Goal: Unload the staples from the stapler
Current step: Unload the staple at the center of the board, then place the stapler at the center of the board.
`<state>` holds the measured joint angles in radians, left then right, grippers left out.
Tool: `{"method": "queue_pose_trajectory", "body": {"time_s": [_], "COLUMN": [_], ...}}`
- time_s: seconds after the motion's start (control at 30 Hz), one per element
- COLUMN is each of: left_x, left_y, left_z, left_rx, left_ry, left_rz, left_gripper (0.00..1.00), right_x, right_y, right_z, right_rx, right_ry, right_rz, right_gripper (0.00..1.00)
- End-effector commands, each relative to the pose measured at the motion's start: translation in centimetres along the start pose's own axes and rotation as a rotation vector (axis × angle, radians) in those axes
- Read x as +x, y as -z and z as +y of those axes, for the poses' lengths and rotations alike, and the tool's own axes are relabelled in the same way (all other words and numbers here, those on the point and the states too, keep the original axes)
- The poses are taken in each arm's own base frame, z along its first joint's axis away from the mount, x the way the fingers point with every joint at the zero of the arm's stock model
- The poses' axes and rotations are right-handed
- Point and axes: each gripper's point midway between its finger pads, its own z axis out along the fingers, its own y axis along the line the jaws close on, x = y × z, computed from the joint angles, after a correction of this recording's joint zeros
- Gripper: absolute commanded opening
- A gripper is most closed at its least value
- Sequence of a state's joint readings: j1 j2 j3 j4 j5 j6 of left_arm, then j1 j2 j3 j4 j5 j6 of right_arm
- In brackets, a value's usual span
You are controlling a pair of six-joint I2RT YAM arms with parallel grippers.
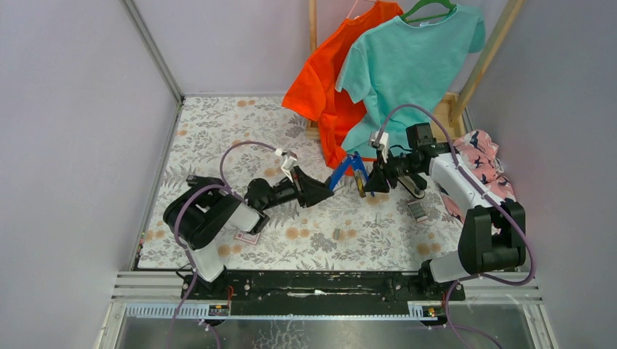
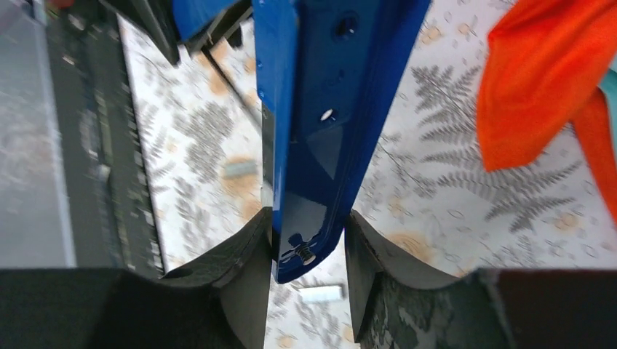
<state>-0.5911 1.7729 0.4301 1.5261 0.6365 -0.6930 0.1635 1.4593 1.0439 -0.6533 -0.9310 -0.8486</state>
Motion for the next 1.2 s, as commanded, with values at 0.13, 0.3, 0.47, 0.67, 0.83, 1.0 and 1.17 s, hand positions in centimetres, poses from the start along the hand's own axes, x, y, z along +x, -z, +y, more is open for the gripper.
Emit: {"method": "queue_pose_trajectory", "body": {"time_s": [0.13, 0.3, 0.47, 0.67, 0.83, 1.0, 1.17], "left_x": [-6.6, -6.9, -6.9, -7.3, -7.7, -7.7, -7.3], "left_y": [-2.5, -3.1, -3.2, -3.6, -3.3, -2.5, -1.5], "left_z": [-3.0, -4.0, -4.4, -5.5, -6.1, -6.4, -5.7], "left_rx": [-0.001, 0.003, 0.001, 0.038, 0.052, 0.034, -0.025], "left_ry": [0.256, 0.297, 0.286, 0.275, 0.263, 0.248, 0.229], "left_rz": [-0.273, -0.301, -0.313, -0.309, -0.316, -0.321, -0.311], "left_gripper": [0.0, 0.0, 0.0, 0.0, 0.0, 0.0, 0.0], "right_x": [-6.8, -7.2, -7.8, -8.0, -8.1, -8.1, -7.8], "right_y": [0.4, 0.7, 1.3, 1.8, 2.1, 2.6, 3.4], "right_z": [5.3, 5.8, 6.6, 7.7, 8.1, 8.2, 7.6], "right_rx": [-0.289, -0.265, -0.279, -0.31, -0.295, -0.255, -0.187], "right_ry": [-0.289, -0.285, -0.253, -0.232, -0.207, -0.168, -0.117], "right_rz": [-0.27, -0.309, -0.341, -0.361, -0.366, -0.361, -0.346], "right_gripper": [0.0, 0.05, 0.21, 0.51, 0.76, 0.86, 0.89]}}
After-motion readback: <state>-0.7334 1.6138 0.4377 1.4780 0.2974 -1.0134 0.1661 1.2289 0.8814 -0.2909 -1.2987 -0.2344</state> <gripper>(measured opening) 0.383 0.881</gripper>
